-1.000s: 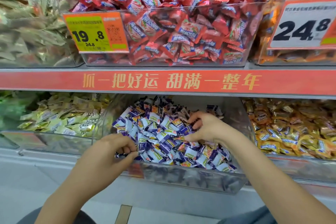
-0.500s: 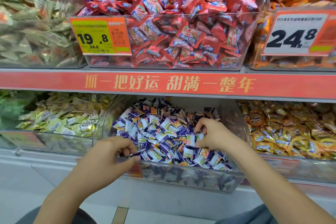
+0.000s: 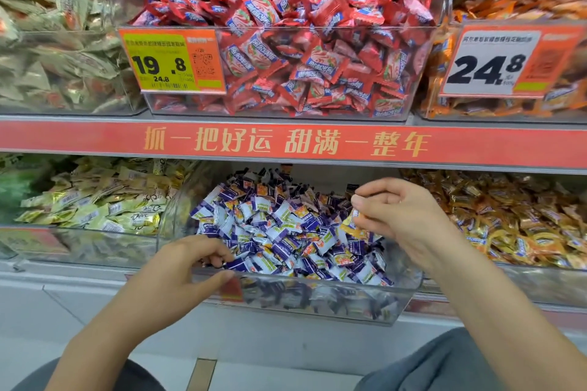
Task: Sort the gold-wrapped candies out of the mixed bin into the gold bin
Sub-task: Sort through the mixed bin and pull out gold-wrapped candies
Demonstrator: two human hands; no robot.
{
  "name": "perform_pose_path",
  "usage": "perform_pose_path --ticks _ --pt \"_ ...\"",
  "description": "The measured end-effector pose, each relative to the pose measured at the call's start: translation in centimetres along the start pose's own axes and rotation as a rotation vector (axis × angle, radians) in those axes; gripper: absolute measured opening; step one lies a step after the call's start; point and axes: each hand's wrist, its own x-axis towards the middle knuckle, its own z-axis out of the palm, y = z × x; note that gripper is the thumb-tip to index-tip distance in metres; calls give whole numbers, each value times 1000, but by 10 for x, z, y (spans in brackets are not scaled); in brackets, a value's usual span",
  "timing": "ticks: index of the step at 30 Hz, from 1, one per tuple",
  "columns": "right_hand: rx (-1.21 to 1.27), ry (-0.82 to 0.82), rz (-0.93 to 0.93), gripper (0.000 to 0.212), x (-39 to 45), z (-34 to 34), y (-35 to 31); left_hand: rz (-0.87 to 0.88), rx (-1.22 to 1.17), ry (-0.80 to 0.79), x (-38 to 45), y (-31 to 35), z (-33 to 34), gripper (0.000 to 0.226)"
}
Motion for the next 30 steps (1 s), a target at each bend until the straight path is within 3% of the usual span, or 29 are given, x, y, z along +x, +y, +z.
perform_pose_path --ticks 3,6,7,10,12,14,16,19,22,24,27,30 --pt "95 145 -119 7 -21 -17 1 3 10 19 -2 -1 0 16" --pt "140 482 -312 10 -27 -51 6 -4 23 20 -2 -1 1 19" --pt "56 576 -366 11 -24 -63 9 -5 27 26 -2 -2 1 20" --pt "-726 627 -509 12 -23 -72 19 -20 51 24 -2 -3 2 20" --pt "-938 474 -722 19 -29 -45 24 -21 48 15 -1 -3 3 19" --pt "-886 9 -836 23 -31 0 22 -27 47 7 0 -3 2 19" --pt "-929 -509 -755 23 -12 45 23 -38 62 0 1 -6 2 21" --pt "-1281 -896 -687 45 30 95 31 -37 51 4 0 -7 3 22" --pt "-1590 -994 -546 64 51 118 41 -23 27 4 0 -7 4 21" --pt "-1674 -987 -566 67 57 122 45 -4 23 -4 1 -8 4 16" --pt "-1642 -928 -659 57 77 105 42 20 24 -4 1 -9 2 19" --pt "-1552 -905 -465 42 102 68 32 43 35 12 2 -10 1 31"
